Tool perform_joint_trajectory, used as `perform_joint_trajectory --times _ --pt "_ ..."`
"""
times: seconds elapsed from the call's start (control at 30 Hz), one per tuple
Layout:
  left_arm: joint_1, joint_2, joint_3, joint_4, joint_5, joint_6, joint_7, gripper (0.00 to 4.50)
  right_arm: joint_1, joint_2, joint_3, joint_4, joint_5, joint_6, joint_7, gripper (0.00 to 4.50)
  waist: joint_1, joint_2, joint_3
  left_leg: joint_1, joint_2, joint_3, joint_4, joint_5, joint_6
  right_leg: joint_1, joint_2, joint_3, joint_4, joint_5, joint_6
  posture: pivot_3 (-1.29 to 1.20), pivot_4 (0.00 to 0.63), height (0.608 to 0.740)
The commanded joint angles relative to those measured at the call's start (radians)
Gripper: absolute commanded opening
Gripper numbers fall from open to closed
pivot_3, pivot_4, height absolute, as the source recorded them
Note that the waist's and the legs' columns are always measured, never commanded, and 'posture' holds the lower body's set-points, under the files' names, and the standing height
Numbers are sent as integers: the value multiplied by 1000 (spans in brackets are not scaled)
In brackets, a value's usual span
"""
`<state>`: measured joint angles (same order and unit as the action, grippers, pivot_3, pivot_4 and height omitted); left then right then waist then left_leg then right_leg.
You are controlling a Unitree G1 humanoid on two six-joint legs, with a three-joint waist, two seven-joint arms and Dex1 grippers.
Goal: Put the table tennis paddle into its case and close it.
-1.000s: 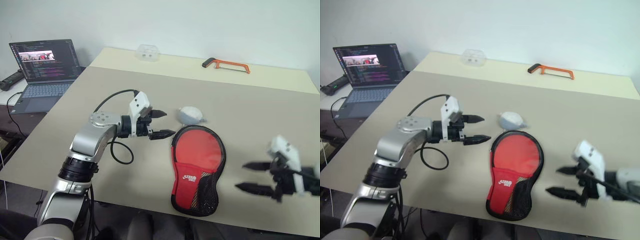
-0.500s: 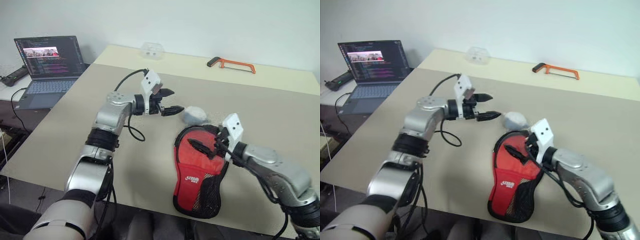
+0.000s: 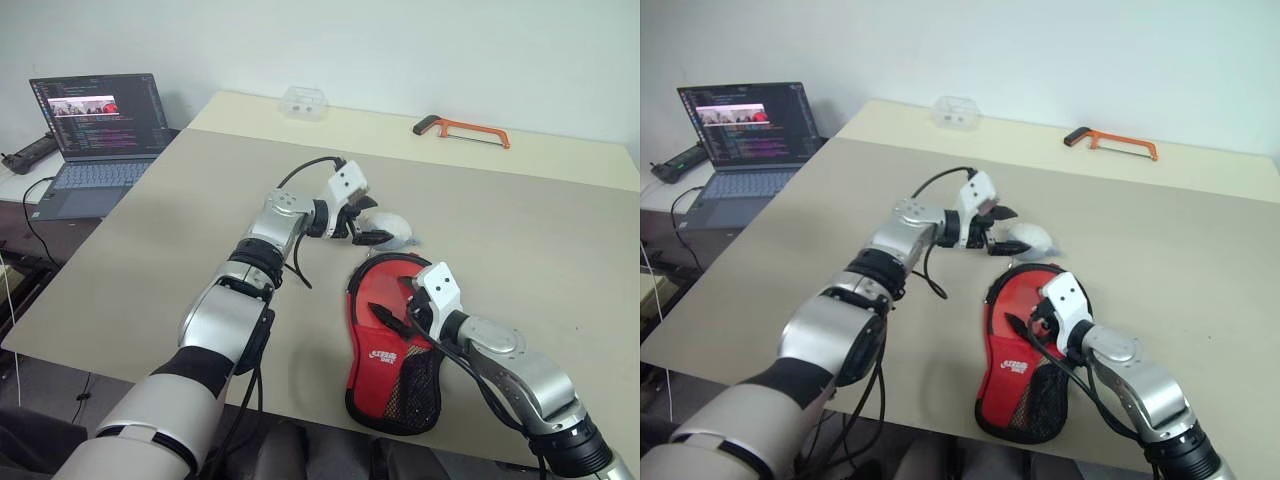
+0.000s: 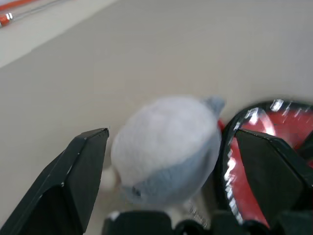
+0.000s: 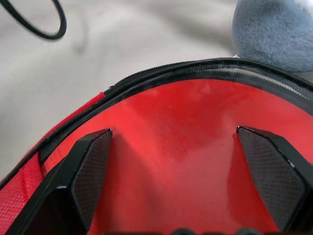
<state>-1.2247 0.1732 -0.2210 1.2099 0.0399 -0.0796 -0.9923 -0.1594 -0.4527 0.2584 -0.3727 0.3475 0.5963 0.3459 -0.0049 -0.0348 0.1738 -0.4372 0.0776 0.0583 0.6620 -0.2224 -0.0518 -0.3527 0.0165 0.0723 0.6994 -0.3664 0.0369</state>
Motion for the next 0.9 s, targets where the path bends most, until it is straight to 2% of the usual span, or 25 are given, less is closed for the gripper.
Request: perform_joint_trajectory --times 0.03,0.1,0.3,0.5,0.6,0.8,0.9 --pt "-35 -24 -30 37 77 -60 79 4500 14 21 5 3 -25 12 7 4480 0 0 0 0 0 0 0 0 0 0 0 0 0 0 0 0 150 740" --pt "-28 -46 -49 56 120 -88 127 4500 16 33 4 -4 -35 17 6 4480 0 0 0 0 0 0 0 0 0 0 0 0 0 0 0 0 150 740" --pt "-24 -108 -17 86 134 -82 212 4500 19 51 0 -21 -66 29 10 4480 2 0 0 1 0 0 0 0 0 1 0 0 0 0 0 0 150 740" --pt "-22 -125 -19 105 164 -53 286 4500 26 51 1 -23 -88 47 10 4480 2 0 -1 2 0 0 0 0 0 1 0 0 1 0 0 0 150 740" --pt "-24 -125 -26 111 186 -46 322 3877 25 56 -4 -16 -102 45 7 4500 2 0 -1 2 0 1 0 0 0 2 0 0 1 0 0 0 150 740" --pt "-54 -149 -10 118 207 -52 400 1796 20 62 -6 3 -121 144 -21 4500 2 0 -1 3 0 1 0 0 0 3 0 0 1 0 0 0 150 740" --pt "-79 -164 -7 122 212 -64 432 926 25 65 3 6 -126 183 -28 4500 3 1 -2 4 -1 1 1 0 0 4 0 -1 2 0 0 0 150 740"
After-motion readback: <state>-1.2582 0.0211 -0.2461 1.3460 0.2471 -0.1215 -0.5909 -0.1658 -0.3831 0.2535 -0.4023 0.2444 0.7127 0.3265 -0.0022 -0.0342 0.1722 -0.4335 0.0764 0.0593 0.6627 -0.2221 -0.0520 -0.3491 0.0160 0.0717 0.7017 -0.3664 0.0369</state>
